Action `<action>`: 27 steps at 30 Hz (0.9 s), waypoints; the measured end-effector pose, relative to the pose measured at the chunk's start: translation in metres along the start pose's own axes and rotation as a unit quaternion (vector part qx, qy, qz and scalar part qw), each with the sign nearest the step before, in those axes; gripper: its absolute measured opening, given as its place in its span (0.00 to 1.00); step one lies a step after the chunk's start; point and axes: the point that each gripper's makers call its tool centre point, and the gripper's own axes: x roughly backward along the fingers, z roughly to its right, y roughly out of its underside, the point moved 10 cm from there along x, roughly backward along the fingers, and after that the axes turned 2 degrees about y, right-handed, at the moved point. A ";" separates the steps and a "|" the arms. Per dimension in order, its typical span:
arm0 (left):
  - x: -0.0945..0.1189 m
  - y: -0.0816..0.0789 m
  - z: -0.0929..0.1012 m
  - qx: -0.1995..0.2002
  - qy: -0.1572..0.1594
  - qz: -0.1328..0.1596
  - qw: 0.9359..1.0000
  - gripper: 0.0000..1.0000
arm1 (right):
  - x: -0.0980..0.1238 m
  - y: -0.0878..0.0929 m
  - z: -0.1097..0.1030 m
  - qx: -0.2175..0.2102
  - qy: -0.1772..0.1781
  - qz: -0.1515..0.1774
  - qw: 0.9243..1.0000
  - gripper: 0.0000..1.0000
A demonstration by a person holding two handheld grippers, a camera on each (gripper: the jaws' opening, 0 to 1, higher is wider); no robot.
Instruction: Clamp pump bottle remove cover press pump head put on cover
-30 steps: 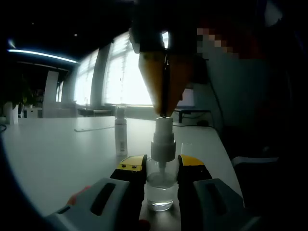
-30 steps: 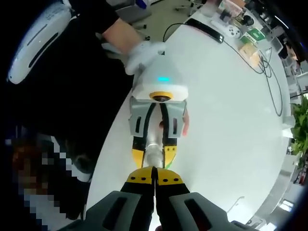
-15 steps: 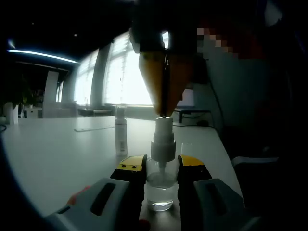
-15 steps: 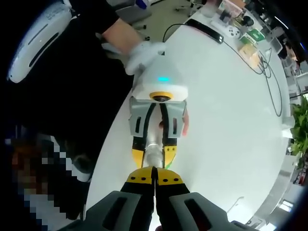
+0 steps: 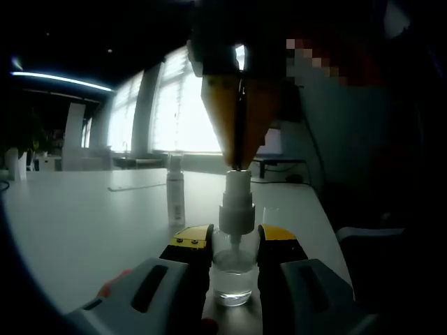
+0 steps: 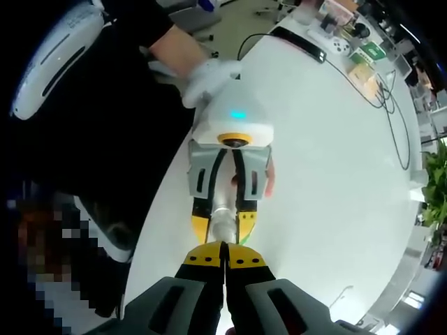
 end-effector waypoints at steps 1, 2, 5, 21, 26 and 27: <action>0.000 0.000 0.000 0.000 0.000 0.000 1.000 0.16 | 0.000 0.000 0.000 0.000 0.000 0.000 1.000 0.00; 0.000 0.000 0.000 0.000 0.000 0.000 1.000 0.16 | 0.000 0.000 0.000 0.001 0.000 0.000 1.000 0.00; 0.000 0.000 0.000 0.000 0.000 0.000 1.000 0.16 | 0.000 -0.001 0.000 0.001 0.000 -0.001 1.000 0.00; 0.000 0.000 0.000 -0.001 0.000 0.000 1.000 0.16 | 0.000 -0.001 0.001 -0.006 -0.005 0.000 1.000 0.00; 0.000 0.000 0.001 -0.001 0.000 0.000 1.000 0.16 | -0.004 -0.002 0.001 -0.005 -0.007 -0.008 1.000 0.00; 0.000 0.000 0.001 -0.001 0.000 0.000 1.000 0.16 | -0.005 -0.002 0.002 -0.005 -0.008 -0.009 1.000 0.00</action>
